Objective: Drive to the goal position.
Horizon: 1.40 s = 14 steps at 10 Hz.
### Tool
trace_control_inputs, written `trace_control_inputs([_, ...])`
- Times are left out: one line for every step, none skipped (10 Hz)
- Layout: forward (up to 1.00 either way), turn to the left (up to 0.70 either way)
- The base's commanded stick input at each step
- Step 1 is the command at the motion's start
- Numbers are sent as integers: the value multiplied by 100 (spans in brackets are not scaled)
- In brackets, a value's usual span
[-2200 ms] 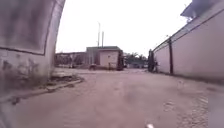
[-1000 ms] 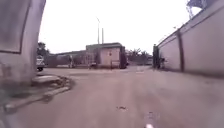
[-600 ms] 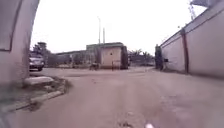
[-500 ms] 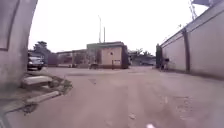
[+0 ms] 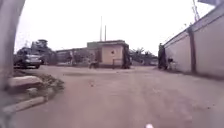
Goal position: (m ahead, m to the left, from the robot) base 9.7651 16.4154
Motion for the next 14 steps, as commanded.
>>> trace_control_inputs([100, 0])
trace_control_inputs([100, 0])
trace_control_inputs([100, 0])
trace_control_inputs([100, 0])
trace_control_inputs([100, 0])
trace_control_inputs([100, 0])
trace_control_inputs([100, 0])
trace_control_inputs([100, 0])
trace_control_inputs([100, 0])
trace_control_inputs([100, 0])
trace_control_inputs([100, 0])
trace_control_inputs([100, 0])
trace_control_inputs([100, 0])
trace_control_inputs([100, 0])
